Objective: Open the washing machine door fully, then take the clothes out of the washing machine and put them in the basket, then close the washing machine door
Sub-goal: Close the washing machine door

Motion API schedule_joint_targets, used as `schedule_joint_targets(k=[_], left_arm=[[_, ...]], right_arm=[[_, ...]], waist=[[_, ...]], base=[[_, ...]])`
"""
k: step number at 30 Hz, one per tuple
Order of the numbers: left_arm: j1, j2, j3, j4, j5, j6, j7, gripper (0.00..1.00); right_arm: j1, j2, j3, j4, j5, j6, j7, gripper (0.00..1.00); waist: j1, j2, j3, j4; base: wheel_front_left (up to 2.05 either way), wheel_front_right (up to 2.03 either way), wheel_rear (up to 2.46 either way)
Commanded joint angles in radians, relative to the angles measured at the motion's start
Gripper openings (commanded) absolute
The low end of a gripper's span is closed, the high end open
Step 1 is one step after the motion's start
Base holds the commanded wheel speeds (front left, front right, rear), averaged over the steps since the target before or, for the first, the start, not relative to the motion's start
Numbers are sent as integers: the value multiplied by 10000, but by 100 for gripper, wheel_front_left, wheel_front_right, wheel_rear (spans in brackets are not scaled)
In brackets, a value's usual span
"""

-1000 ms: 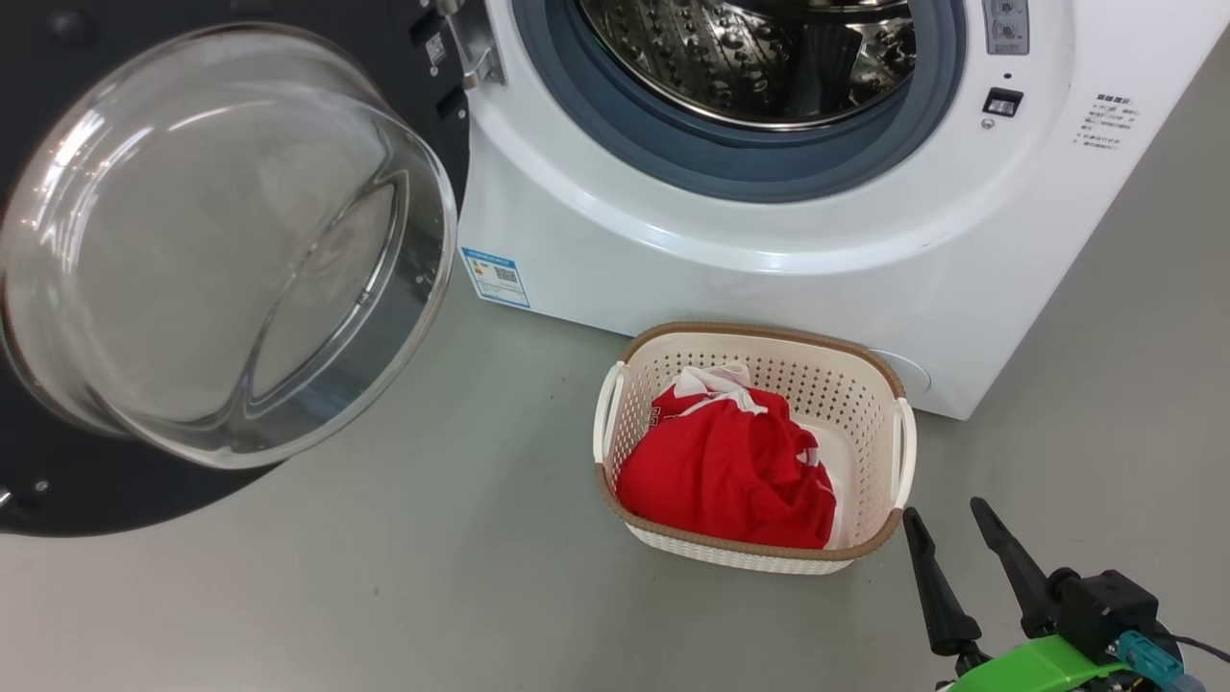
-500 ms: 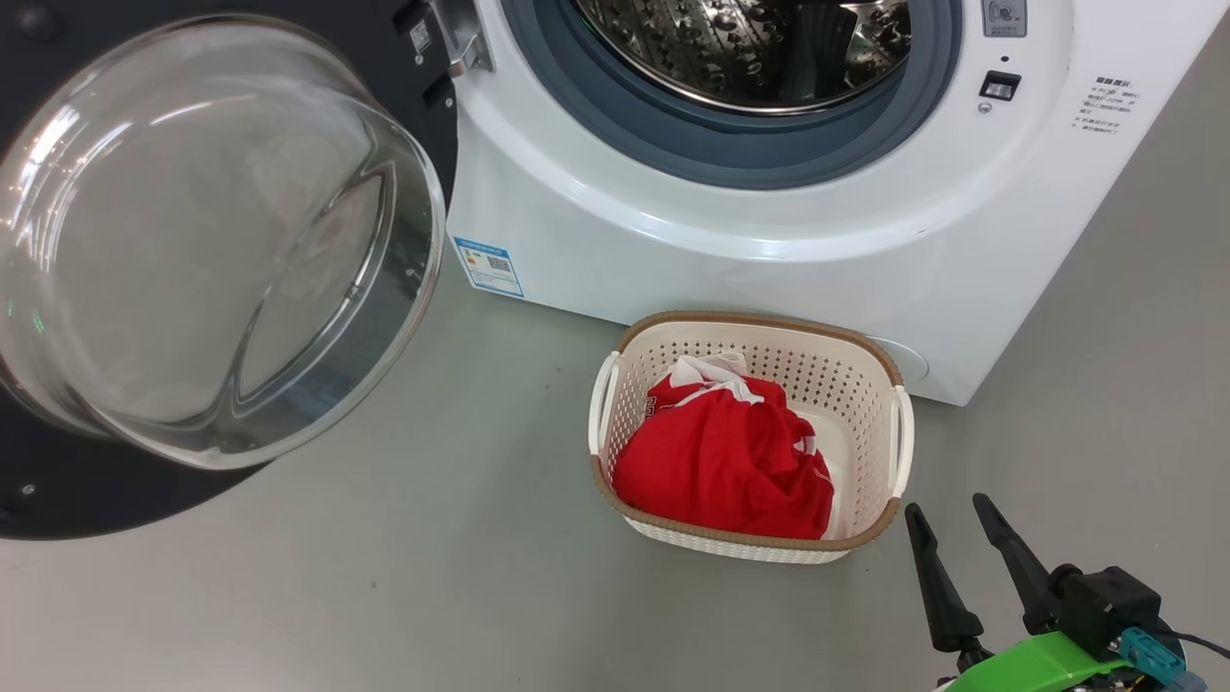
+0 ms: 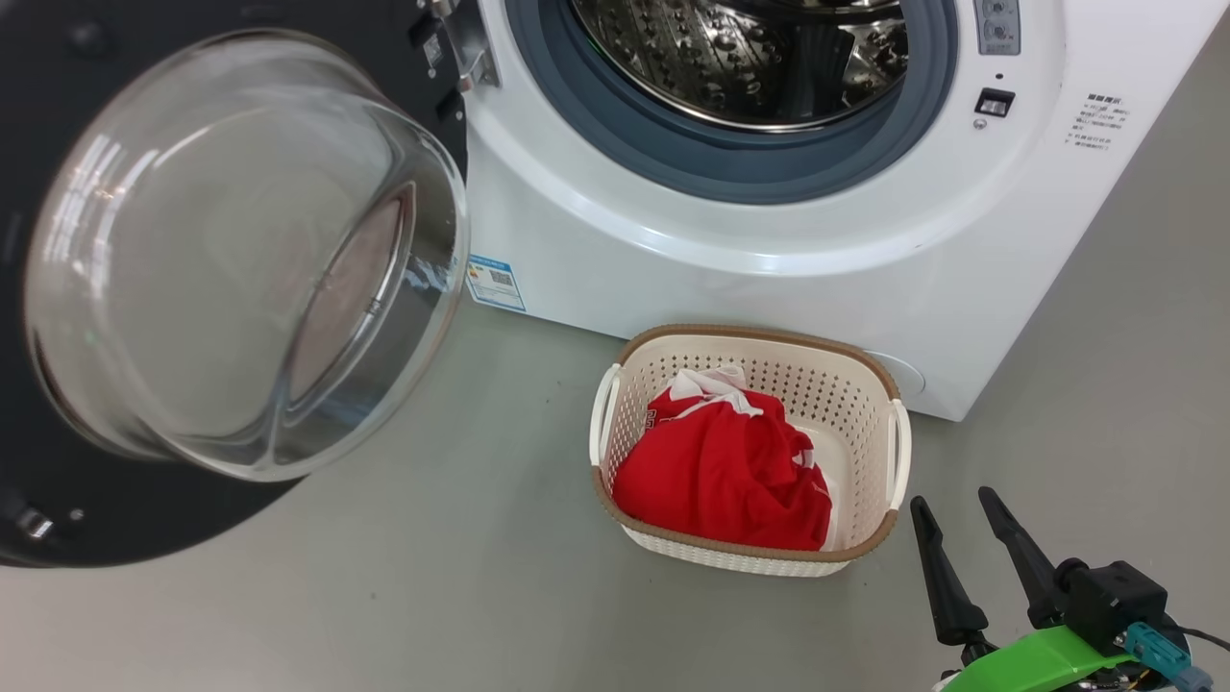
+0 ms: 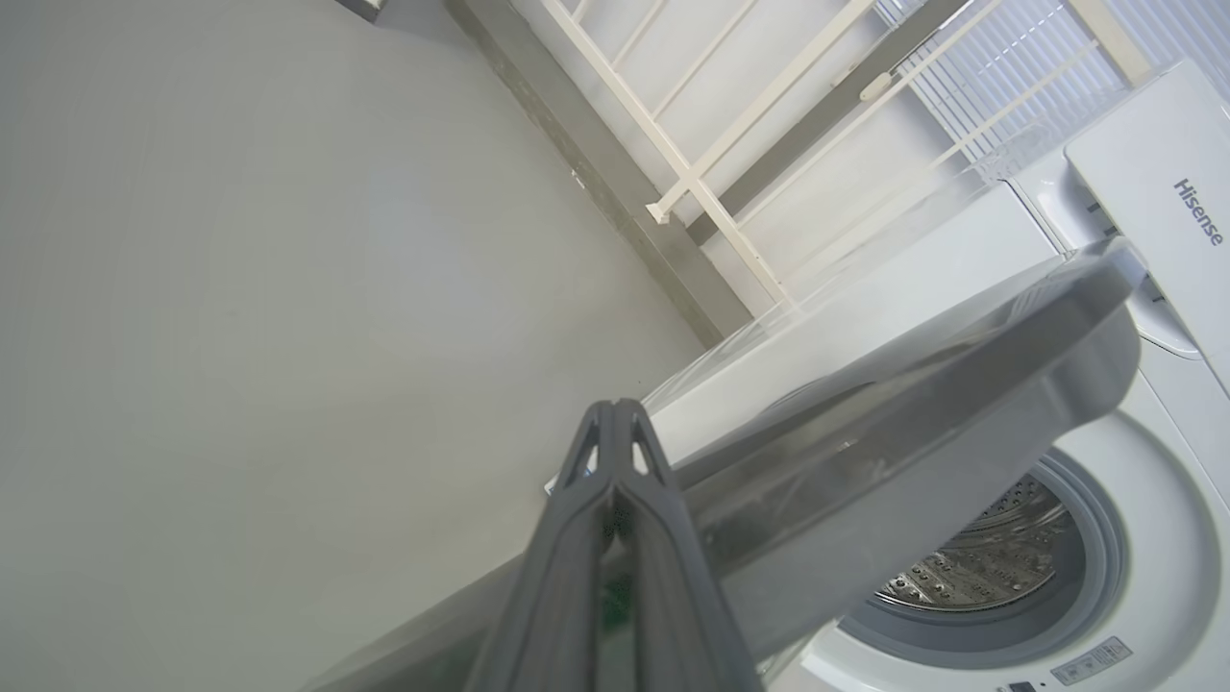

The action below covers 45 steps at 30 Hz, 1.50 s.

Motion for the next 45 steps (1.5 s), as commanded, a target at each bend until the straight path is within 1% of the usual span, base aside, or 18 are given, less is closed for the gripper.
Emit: schedule_joint_targets(k=[1,8,16,23,34,45], left_arm=[[159,166,-140,-543,-221,-80,331,0],[1177,92,-509,-2317,-1144,-80,975,0],[2113,159,-962,-4058,-1925,-80,1482,0],[2652,159,-1708,-5631,-2407,-80,1892,0],[2656,19,-2995,-7253,-2627,-80,1695,0],[2351,-204,-4104,-7900,-2519,-80,1210,0]], right_arm=[[-117,-35,265,-221,-34,73,-67,100],[-6,-12,335,-194,3,73,-67,100],[135,7,412,-158,53,73,-67,100],[166,15,428,-173,65,73,-67,100],[140,20,426,-188,115,73,-67,100],[65,21,413,-198,128,73,-67,100]], waist=[[0,0,-60,18],[0,0,-322,82],[0,0,-591,24],[0,0,-631,-115],[0,0,-604,-559],[0,0,-501,-874]], base=[[0,0,0],[0,0,0],[0,0,0],[0,0,0],[0,0,0],[0,0,0]])
